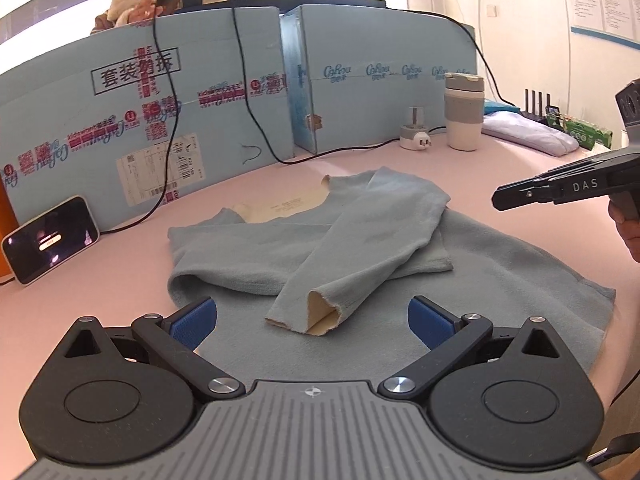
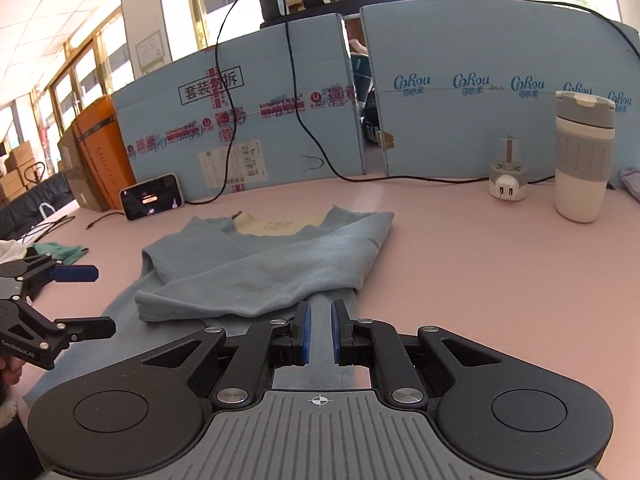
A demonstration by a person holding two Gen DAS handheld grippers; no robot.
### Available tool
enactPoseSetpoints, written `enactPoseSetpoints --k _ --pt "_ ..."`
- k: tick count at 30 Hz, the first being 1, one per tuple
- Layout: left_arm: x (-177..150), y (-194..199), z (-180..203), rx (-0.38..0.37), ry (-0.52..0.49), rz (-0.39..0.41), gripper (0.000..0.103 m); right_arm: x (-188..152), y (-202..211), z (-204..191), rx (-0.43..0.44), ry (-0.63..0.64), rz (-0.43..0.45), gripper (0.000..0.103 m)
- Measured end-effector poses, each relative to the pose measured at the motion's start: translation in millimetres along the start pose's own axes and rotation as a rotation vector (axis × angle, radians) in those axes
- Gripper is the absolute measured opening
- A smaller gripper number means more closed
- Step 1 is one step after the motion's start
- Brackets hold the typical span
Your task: Fold clothes
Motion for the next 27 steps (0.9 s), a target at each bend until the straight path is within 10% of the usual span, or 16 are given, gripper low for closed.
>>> enactPoseSetpoints --k 10,18,27 --pt "11.0 -23.8 30.3 -0.011 -0.133 0.009 0.095 -12.7 5.1 -0.1 0.033 -0.023 -0.007 0.019" --pt "5.6 -39.0 28.0 -0.007 -0.141 -0.041 0.014 -18.6 9.9 7.8 0.029 -0.051 -0.001 0.024" --pt "20.2 -21.9 -11.7 0.118 -0.134 0.007 0.004 -16.5 9.0 18.1 0.006 -0.065 0.005 0.024"
Point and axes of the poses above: each gripper's, at about its wrist camera, not at the fingertips, and y roughly against the way its jaws point, z to its right, x to its top, the point moved 8 cm from there along -y, roughly the way its jaws point, and after that the axes turned 8 degrees about -y, right-handed, at the moved point
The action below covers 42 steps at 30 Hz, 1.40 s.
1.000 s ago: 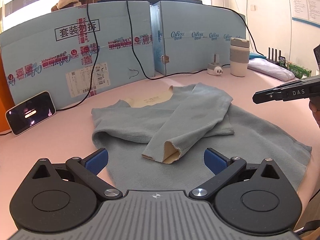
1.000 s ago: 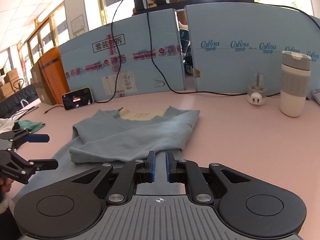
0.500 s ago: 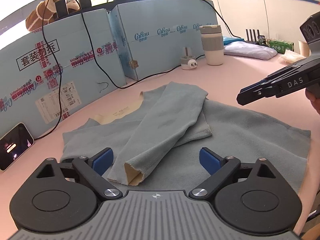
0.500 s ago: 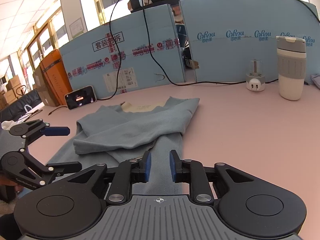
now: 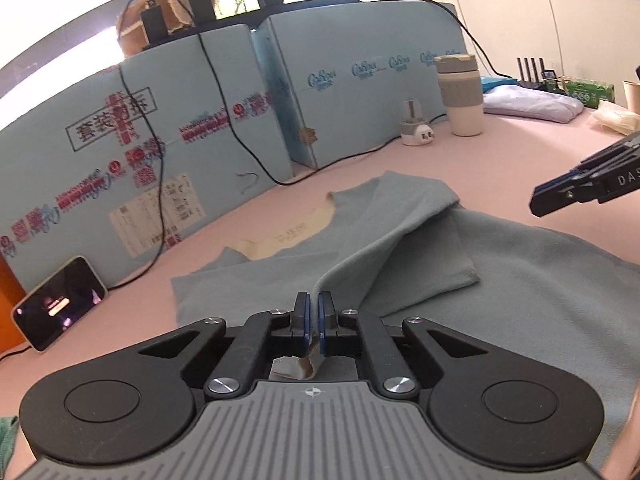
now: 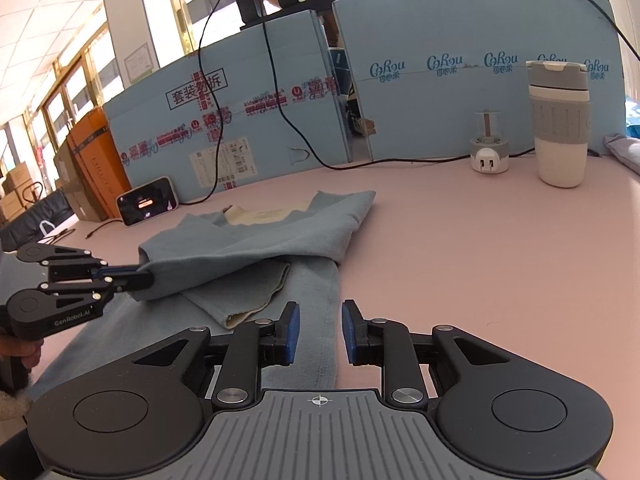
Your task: Fold clothes
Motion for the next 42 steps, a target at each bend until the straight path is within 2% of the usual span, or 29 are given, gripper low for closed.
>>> enactPoseSetpoints --k 3,6,10,11,13,14,16,18,22,26,29,35,42 --pt "-4.5 1.5 -14.0 0.044 0.003 -0.019 0.004 -0.4 -2.1 -1.4 0.005 0.003 -0.004 0.024" --pt "-15.1 -1.5 -17.1 0.046 -0.001 -0.054 0.004 -1.6 -4.1 -1.2 0.006 0.003 -0.009 0.024" --pt "-24.9 -0.4 -10.0 0.007 0.002 -0.069 0.006 0.1 -7.4 0.1 -0.002 0.0 -0.01 0.024" --pt "-25.5 0.9 -8.7 0.004 0.001 -0.066 0.011 1.2 -7.5 0.1 -0.003 0.001 -0.008 0.024" --pt "-23.7 3.7 -10.3 0.007 0.009 -0.052 0.027 4.1 -7.0 0.3 -0.005 0.003 -0.003 0.024" --pt "-22.2 4.8 -12.6 0.008 0.02 -0.044 0.04 6.1 -6.5 0.6 -0.007 0.004 0.0 0.024" --pt "-19.1 6.6 -19.6 0.005 0.055 -0.029 0.048 11.4 -5.7 1.6 -0.009 0.004 0.008 0.024" --pt "-16.1 7.7 -29.2 -0.007 0.105 -0.015 0.067 18.1 -4.2 3.0 -0.01 0.001 0.021 0.024" --pt "-12.0 9.3 -55.1 -0.022 0.219 0.001 0.069 32.7 -1.7 6.1 -0.009 0.0 0.043 0.024" --pt "-14.2 17.4 -77.0 0.03 0.293 -0.001 0.076 41.8 -0.7 10.5 -0.01 -0.025 0.054 0.024" --pt "-22.9 23.8 -77.8 0.0 0.329 -0.015 0.08 38.1 1.9 9.8 0.004 -0.029 0.05 0.024" --pt "-52.2 28.5 -50.4 -0.072 0.294 -0.137 0.08 18.7 3.9 8.9 0.017 -0.021 -0.004 0.024" --pt "-68.2 48.2 -28.1 -0.087 0.252 -0.187 0.083 -3.8 16.4 8.7 0.021 -0.015 -0.049 0.024"
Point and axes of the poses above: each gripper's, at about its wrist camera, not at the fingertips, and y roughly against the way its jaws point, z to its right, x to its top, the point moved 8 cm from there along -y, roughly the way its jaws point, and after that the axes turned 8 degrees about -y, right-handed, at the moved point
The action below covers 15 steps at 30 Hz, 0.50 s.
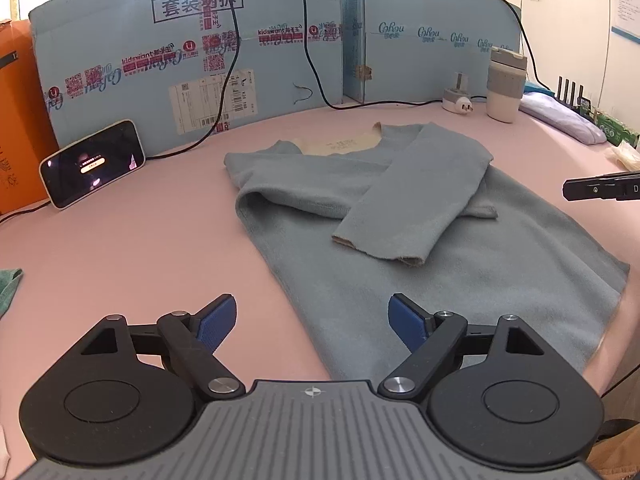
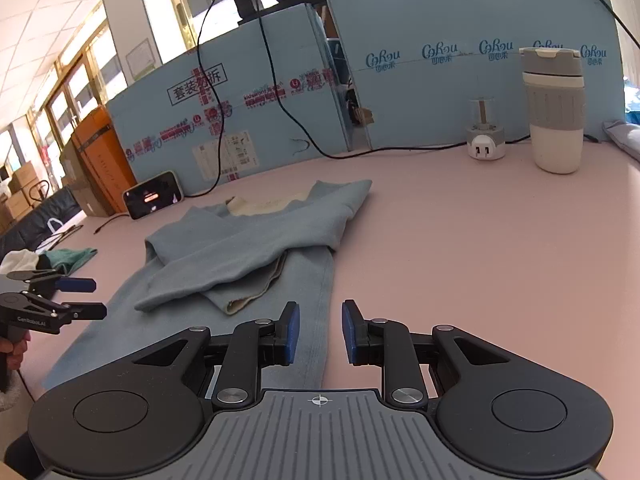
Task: Fold clothes
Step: 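Move both open grippers to the hem of the sweater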
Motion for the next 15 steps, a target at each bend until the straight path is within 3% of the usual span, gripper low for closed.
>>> enactPoseSetpoints --k 15 --pt "-33.0 30.5 31.9 -0.03 0.023 -0.033 0.087 -42.9 37.1 -6.7 0.026 -0.017 -0.03 0.024"
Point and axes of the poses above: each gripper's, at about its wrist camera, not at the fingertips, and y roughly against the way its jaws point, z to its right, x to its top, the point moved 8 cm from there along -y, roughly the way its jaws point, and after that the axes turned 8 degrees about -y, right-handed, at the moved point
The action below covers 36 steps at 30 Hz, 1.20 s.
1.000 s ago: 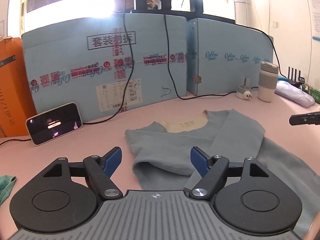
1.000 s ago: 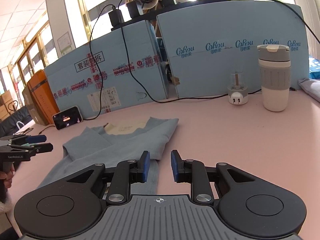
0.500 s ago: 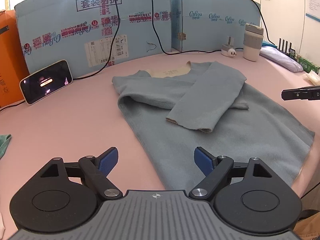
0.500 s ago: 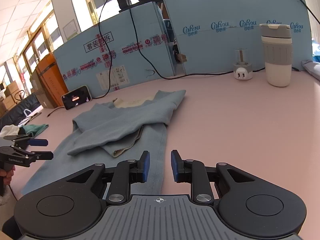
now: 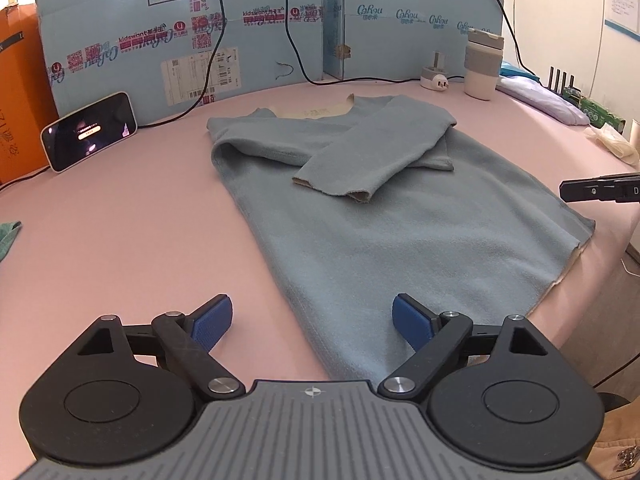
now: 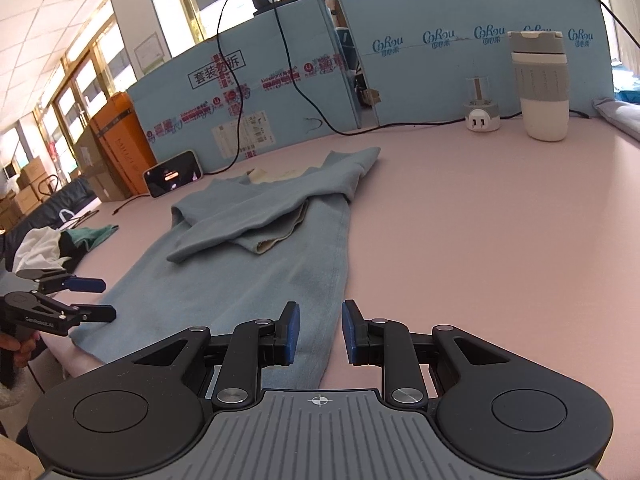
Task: Fold clothes
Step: 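Move both open grippers to the hem of the sweater, then grasp the sweater hem with the right gripper while the left gripper grasps beside it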
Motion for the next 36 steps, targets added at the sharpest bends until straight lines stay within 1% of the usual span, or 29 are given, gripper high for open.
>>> enactPoseSetpoints --k 9,14,16,21,30,36 --pt "-12.3 12.4 8.5 -0.015 0.044 0.015 0.087 -21.3 17.4 0.4 0.018 -0.036 0.002 0.024" --pt "-17.0 14.7 12.2 0.007 0.058 0.05 0.087 -31.3 22.9 -6.3 0.046 -0.03 -0.003 0.025" --pt "-18.4 14.9 13.4 0.017 0.062 0.065 0.087 -34.0 23.0 -7.5 0.045 -0.024 0.005 0.025" --pt "-22.4 16.7 16.0 0.039 0.077 0.11 0.088 -34.5 21.6 -2.7 0.064 -0.066 0.017 0.024" --pt "-28.3 25.1 21.6 0.054 0.082 0.114 0.088 -37.5 27.2 -1.2 0.062 -0.064 0.032 0.024" --pt "-31.1 29.0 25.6 0.069 0.094 0.119 0.087 -42.0 25.3 -5.0 0.045 -0.047 0.077 0.024"
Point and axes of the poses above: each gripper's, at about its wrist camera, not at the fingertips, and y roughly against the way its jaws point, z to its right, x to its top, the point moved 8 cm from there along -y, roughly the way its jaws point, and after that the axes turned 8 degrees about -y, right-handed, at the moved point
